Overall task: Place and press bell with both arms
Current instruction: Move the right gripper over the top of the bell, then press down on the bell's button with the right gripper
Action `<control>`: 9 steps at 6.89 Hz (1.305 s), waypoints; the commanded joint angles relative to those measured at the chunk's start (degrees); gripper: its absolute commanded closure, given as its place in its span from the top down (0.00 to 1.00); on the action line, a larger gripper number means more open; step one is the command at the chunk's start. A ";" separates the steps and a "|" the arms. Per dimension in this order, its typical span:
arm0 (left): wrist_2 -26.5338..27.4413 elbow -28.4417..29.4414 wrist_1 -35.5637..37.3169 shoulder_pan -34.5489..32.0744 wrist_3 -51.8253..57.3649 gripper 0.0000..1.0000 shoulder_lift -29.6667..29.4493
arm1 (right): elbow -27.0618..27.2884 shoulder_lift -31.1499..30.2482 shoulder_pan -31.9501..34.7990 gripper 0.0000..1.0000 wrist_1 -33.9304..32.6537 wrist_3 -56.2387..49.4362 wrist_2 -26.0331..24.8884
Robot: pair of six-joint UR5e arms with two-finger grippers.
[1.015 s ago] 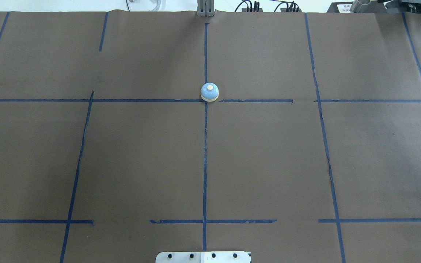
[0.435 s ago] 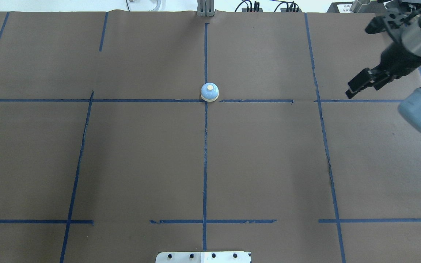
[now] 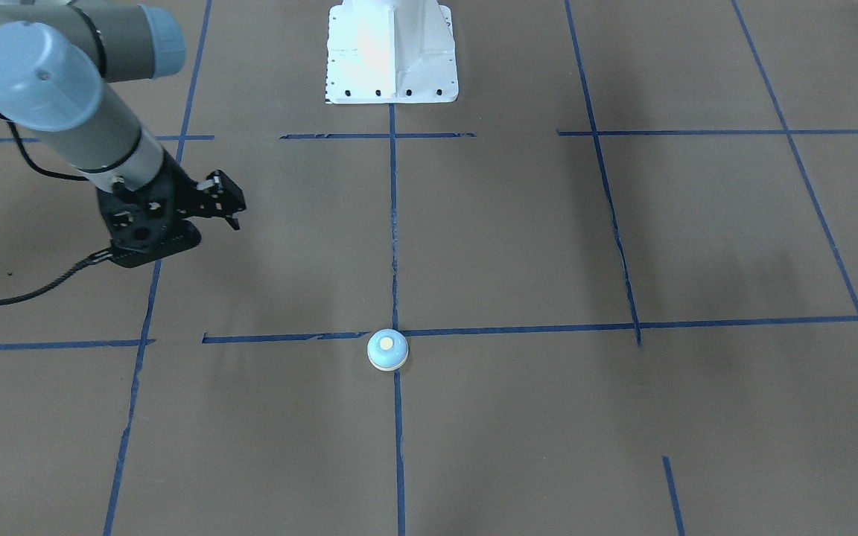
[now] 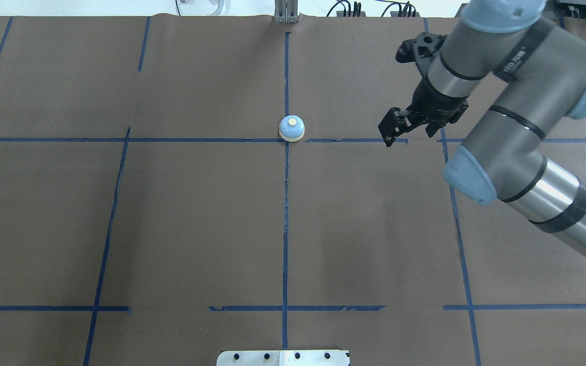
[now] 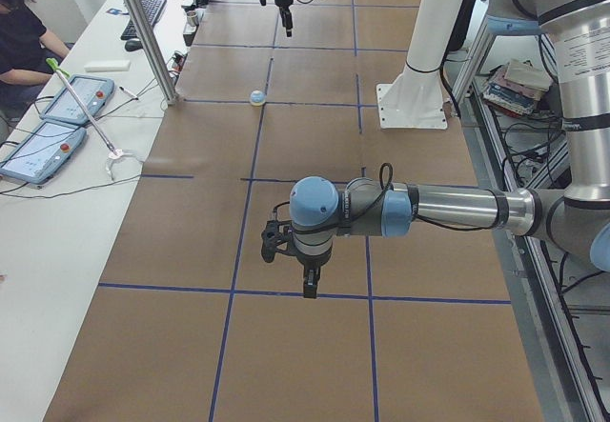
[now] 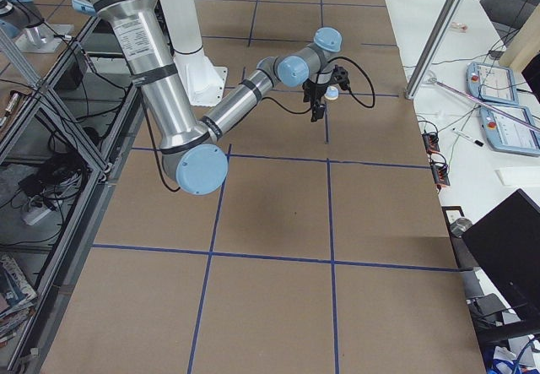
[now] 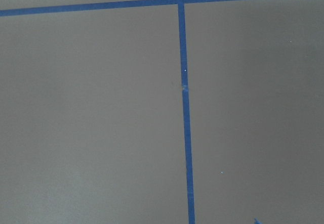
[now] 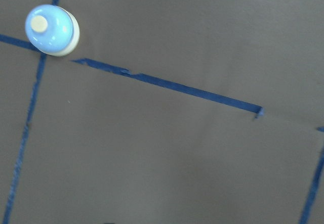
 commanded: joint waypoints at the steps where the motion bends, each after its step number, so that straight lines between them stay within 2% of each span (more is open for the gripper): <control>1: -0.22 -0.38 0.04 -0.04 -0.33 1.00 0.02 | -17.68 12.80 -3.78 0.51 9.09 11.46 -3.58; 2: -0.22 -0.12 0.04 -0.04 -0.33 1.00 -0.06 | -27.79 16.94 -4.58 0.20 17.96 17.70 -3.85; 3: -0.22 -0.12 0.04 -0.04 -0.33 1.00 0.02 | -35.46 22.20 -4.76 0.03 19.35 18.11 -4.02; 5: -0.30 -0.21 0.04 -0.04 -0.59 1.00 0.02 | -40.96 26.19 -6.16 0.00 19.54 18.55 -9.01; 6: -0.30 -0.12 0.04 -0.04 -0.59 1.00 0.02 | -43.94 28.30 -6.17 0.00 19.72 18.46 -9.21; 9: -0.30 0.06 0.13 -0.04 -0.59 1.00 0.02 | -44.94 28.67 -7.31 0.00 19.90 18.64 -11.14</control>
